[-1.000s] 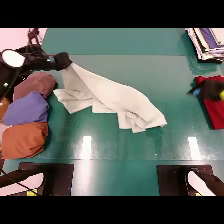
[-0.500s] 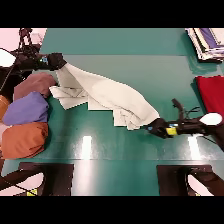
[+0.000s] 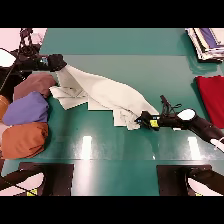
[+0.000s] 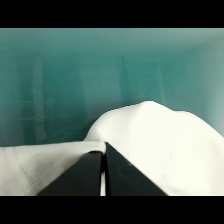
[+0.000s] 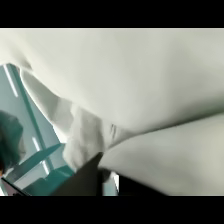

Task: Fold the shirts.

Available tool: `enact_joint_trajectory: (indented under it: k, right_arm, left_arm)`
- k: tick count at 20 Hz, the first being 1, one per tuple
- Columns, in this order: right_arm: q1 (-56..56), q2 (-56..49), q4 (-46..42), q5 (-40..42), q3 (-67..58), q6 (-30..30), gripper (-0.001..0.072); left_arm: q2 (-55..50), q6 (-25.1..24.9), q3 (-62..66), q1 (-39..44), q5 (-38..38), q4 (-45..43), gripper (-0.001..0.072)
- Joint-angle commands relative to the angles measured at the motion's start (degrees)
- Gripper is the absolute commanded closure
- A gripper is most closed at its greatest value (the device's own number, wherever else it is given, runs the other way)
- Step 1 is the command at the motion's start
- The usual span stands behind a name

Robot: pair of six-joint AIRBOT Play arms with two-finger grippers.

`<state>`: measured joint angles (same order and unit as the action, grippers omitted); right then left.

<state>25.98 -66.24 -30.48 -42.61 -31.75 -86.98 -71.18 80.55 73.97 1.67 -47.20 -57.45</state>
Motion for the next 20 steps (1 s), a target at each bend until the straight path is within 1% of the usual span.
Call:
enact_joint_trajectory:
  k: [1,3,5,7,9,10,12,15,17,20]
  right_arm:
    - [0.4,1.5,-2.7,3.1,-0.9,-0.1,0.0696]
    - [-2.2,6.4,-5.8,2.0,-0.9,-0.7,0.0697]
    - [-8.2,12.1,-9.4,-1.9,-1.4,-1.7,0.0698]
    - [-16.6,16.8,-15.2,-9.6,-4.0,-2.2,0.0698]
    - [-25.3,20.5,-19.7,-17.6,-9.0,-1.9,0.0698]
    - [-28.9,21.8,-20.9,-20.5,-11.9,-1.0,0.0698]
    - [-35.5,24.0,-20.5,-24.5,-19.0,1.9,0.0698]
    - [-42.0,24.4,-20.5,-28.5,-32.5,4.1,0.0698]
    - [-43.3,23.0,-20.6,-29.6,-41.9,4.6,0.0698]
    - [-42.1,19.3,-20.6,-29.6,-56.2,4.6,0.0698]
  left_arm:
    - [0.5,0.0,0.1,-0.1,-0.6,-0.8,0.0686]
    - [2.4,0.0,0.2,-0.1,-0.6,-2.5,0.0687]
    - [5.4,0.0,0.2,0.0,-2.2,-4.4,0.0687]
    - [8.5,0.0,0.2,0.0,-5.4,-6.3,0.0687]
    - [11.7,0.0,0.2,0.0,-7.6,-6.4,0.0687]
    - [13.4,0.0,0.3,0.0,-7.4,-6.4,0.0687]
    - [17.1,0.5,1.6,0.0,-6.3,-6.4,0.0687]
    - [21.6,2.0,7.9,0.0,-5.9,-6.3,0.0687]
    - [22.9,2.0,14.9,0.0,-7.0,-6.1,0.0686]
    - [23.5,2.0,26.1,0.0,-8.9,-5.1,0.0686]
